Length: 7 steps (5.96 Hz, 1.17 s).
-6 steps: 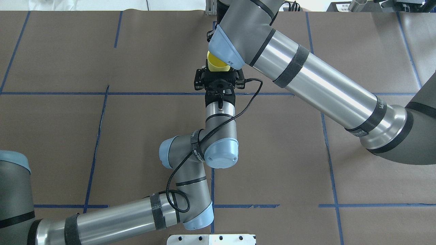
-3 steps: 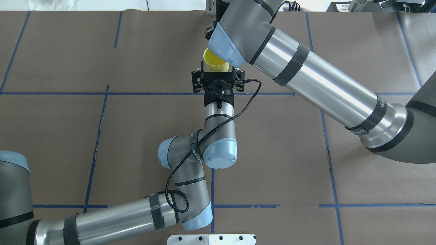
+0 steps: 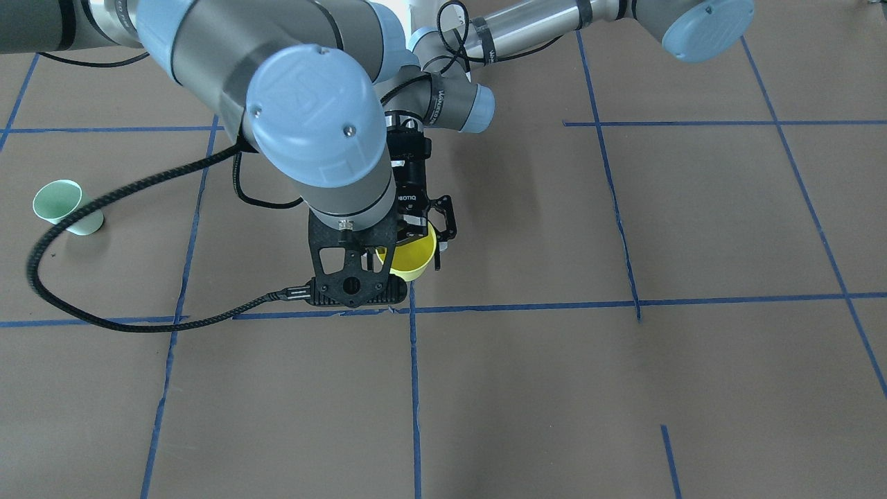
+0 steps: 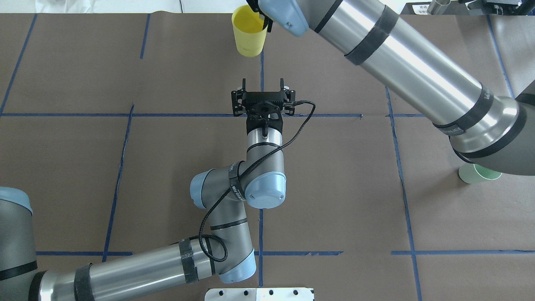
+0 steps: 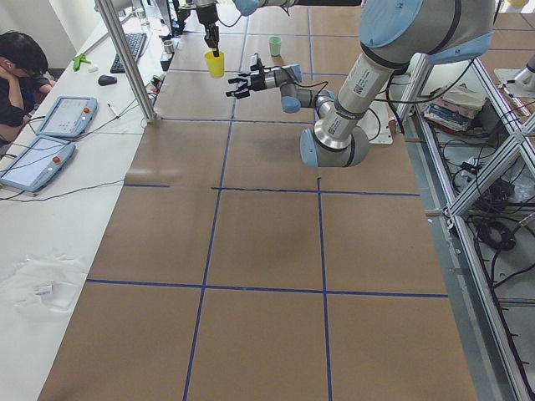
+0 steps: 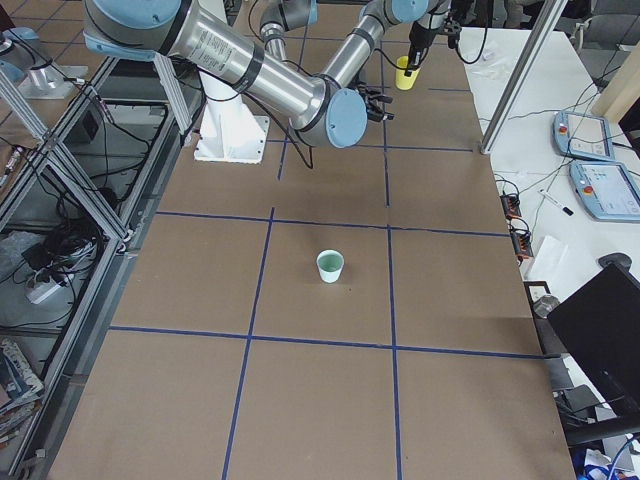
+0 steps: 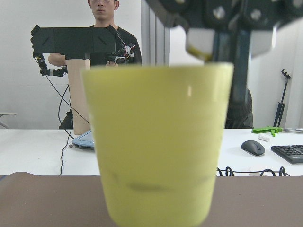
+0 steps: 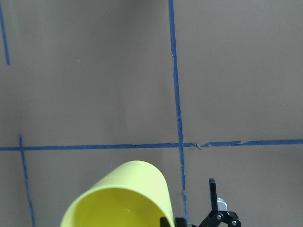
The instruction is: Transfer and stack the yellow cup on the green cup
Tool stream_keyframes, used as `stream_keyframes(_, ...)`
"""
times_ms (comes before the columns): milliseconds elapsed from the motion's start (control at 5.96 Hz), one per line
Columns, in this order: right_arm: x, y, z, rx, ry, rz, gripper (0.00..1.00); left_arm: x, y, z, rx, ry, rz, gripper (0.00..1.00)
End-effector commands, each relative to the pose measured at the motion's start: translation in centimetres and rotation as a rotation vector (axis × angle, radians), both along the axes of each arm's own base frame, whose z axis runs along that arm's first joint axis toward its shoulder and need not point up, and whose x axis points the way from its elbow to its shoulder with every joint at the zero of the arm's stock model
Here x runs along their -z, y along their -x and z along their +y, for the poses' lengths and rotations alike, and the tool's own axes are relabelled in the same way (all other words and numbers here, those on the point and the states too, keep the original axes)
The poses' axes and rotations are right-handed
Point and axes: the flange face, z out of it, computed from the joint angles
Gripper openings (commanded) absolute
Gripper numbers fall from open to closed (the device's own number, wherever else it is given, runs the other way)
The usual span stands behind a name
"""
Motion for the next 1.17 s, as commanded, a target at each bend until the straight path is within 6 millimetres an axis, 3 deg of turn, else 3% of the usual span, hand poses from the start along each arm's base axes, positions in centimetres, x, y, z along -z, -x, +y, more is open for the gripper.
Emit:
stream_keyframes(0,0.7,-6.1,-2.6,-0.074,0.018,-0.065,0.0,-1.1,0.3,-0.1,-0.007,-0.001,-0.037,1.0)
stream_keyframes(168,-1.2,-8.0,-3.0,-0.095,0.019,-0.061,0.0,-1.1,1.4,-1.8,-0.005,0.001,-0.06,1.0)
stream_keyframes(336,-5.2,-10.2,-2.4,-0.09,-0.017,-0.057,0.0,-1.5,4.0,-4.6,-0.053,0.017,-0.093,1.0)
stream_keyframes(503,-10.4,-12.0,-1.0,-0.063,-0.062,-0.048,0.0,-2.9,8.6,-7.5,-0.113,0.043,-0.092,0.99)
stream_keyframes(671,-14.8,-16.2,0.4,-0.062,-0.122,-0.042,0.0,-4.0,12.9,-11.0,-0.201,0.075,-0.115,0.99)
stream_keyframes(839,-17.7,-19.3,2.6,-0.06,-0.165,-0.037,0.0,-5.5,16.3,-13.7,-0.266,0.112,-0.119,0.99)
stream_keyframes(1007,-20.4,-21.0,4.9,-0.017,-0.204,-0.008,0.0,-7.7,19.5,-17.0,-0.384,0.233,-0.132,0.99)
